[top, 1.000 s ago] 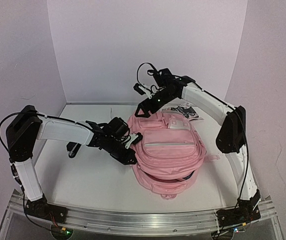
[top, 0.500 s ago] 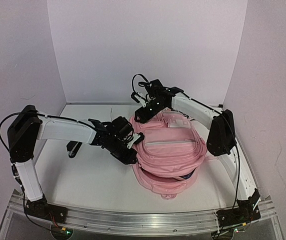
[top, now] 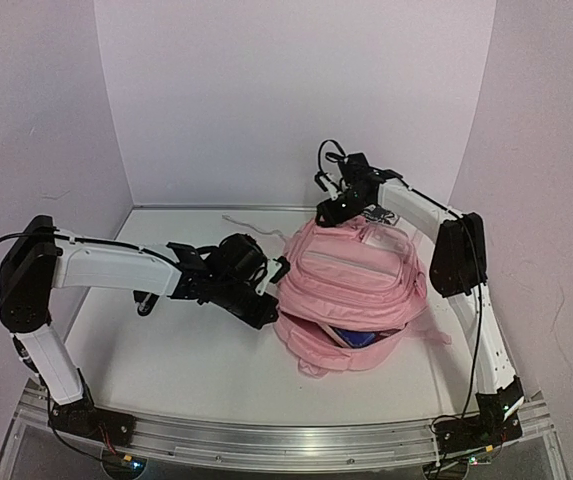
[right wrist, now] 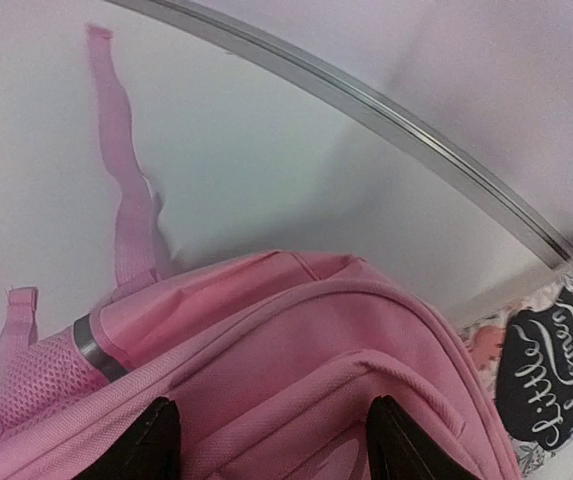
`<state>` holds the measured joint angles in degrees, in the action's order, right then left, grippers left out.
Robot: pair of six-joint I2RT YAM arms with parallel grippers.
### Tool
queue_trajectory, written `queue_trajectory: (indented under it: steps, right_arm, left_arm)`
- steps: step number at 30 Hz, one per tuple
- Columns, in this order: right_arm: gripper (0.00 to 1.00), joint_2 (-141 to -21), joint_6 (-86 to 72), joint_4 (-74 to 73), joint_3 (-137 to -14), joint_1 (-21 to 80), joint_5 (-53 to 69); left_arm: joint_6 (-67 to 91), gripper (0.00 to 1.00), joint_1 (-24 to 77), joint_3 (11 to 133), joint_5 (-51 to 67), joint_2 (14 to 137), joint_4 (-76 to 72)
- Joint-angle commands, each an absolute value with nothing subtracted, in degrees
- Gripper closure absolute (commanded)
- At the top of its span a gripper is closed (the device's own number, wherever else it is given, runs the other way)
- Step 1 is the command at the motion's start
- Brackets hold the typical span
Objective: Pack the student bag
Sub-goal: Zip the student bag at the center of the board.
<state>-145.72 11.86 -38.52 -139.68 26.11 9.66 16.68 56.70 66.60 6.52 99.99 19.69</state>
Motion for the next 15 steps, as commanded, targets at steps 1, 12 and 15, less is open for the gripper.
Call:
queue_trajectory:
  steps: [1, 12, 15]
  right_arm:
    - [0.39, -145.5, 13.6, -43.7, -134.1, 15.1, -1.8]
    - [0.27, -128.7, 30.7, -53.5, -125.6, 16.2, 30.8]
    - [0.23, -128.8, 30.6, -55.1, -129.8, 19.2, 36.5]
  left_arm:
    - [20.4, 1.00, 53.7, 64.0, 4.4, 96.3, 19.9]
    - [16.7, 1.00, 44.8, 67.8, 8.5, 100.4, 13.3]
    - [15.6, 1.00, 44.8, 67.1, 10.5, 100.9, 10.9]
